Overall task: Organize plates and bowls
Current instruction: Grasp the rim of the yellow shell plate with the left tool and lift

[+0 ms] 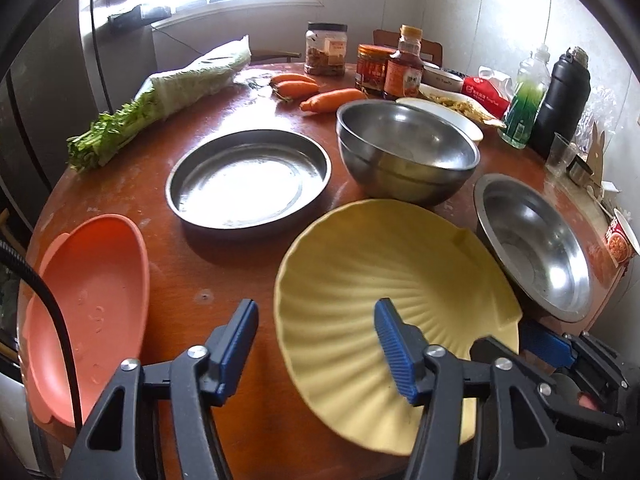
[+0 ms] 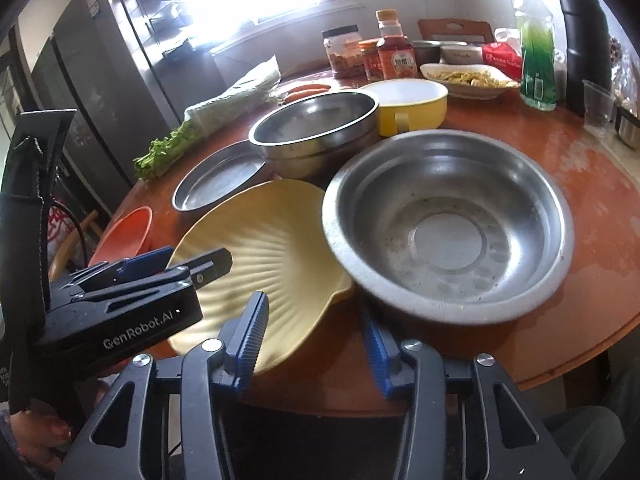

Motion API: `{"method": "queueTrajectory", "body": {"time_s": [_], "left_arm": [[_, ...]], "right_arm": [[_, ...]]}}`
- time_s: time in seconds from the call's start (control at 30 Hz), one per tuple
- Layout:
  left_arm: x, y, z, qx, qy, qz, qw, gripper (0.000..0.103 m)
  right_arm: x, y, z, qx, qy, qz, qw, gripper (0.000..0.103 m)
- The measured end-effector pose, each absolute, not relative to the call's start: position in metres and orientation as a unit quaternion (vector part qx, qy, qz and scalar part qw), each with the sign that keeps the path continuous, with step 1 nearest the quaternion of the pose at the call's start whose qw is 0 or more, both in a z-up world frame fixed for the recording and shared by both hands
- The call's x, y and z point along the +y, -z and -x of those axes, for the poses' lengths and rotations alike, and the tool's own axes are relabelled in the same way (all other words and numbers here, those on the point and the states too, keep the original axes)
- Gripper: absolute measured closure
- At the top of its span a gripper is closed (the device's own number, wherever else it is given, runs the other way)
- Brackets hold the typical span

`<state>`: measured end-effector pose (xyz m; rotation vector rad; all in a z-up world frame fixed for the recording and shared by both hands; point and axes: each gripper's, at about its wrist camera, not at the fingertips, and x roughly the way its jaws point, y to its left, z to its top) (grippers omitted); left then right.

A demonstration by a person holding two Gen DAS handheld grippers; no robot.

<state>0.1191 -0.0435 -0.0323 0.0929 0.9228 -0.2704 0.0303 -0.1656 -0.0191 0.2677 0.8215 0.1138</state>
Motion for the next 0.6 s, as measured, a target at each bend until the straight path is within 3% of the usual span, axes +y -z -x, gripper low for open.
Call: {"method": "queueTrajectory", "body": {"time_s": [0.03, 0.23, 0.6], "left_arm": [[-0.045, 0.034, -0.120, 0.447, 0.131, -0.045, 0.884, 0.056], [-0.044, 0.035, -0.120, 0.445, 0.131, -0.042, 0.885, 0.060], [-0.033, 0.023, -0.106, 0.436, 0.119, -0.042, 0.891, 0.060]], "right_arm": [[-0.166, 0.019, -0.031, 0.397, -0.056, -0.127, 0.907, 0.061], [-0.165, 0.021, -0.033, 0.397, -0.056, -0.119, 0.909, 0.065], [-0.157, 0.013, -0.028, 0.391, -0.078, -0.117, 0.910, 0.065]]}}
